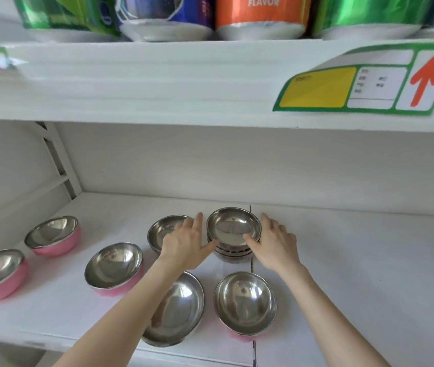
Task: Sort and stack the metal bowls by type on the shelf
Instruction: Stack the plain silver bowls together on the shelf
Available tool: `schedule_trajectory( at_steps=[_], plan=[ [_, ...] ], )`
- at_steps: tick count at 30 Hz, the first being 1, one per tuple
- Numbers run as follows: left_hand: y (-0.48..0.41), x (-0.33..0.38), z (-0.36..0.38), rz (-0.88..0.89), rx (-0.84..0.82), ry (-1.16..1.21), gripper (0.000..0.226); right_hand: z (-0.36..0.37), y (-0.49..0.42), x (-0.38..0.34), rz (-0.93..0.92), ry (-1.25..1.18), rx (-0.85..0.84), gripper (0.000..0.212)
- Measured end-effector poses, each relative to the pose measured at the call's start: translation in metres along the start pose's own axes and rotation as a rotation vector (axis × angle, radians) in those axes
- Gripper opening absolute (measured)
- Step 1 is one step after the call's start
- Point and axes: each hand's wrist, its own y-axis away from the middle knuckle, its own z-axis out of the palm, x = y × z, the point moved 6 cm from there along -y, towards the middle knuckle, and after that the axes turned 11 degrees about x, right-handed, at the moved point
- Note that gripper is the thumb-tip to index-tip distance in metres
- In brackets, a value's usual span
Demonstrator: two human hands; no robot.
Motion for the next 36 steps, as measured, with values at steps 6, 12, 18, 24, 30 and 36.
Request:
schedule_trajectory(
  at_steps=[6,12,18,24,30,36],
  plan=[
    [0.034,-0.006,-0.061,0.124,0.286,-0.202,0.084,-0.04,0.026,-0.032,-0.124,0.051,0.172,0.087],
    [0.076,-0.017,-0.112,0.23,0.443,-0.214,0.078,-0.079,0.065,-0.074,-0.13,0.08,0.286,0.092],
    [0.124,-0.047,-0.143,0.284,0.468,-0.187,0.073,-0.104,0.122,-0.114,-0.058,0.054,0.387,0.09],
    [0.173,-0.078,-0.137,0.269,0.43,-0.122,0.072,-0.093,0.182,-0.143,-0.004,-0.004,0.376,0.09],
    [0.203,-0.103,-0.097,0.236,0.329,-0.074,0.073,-0.052,0.233,-0.149,0.106,-0.045,0.238,0.086],
    [0.198,-0.113,-0.04,0.099,0.088,0.046,0.082,0.002,0.25,-0.149,0.219,-0.198,0.066,0.077]
  ],
)
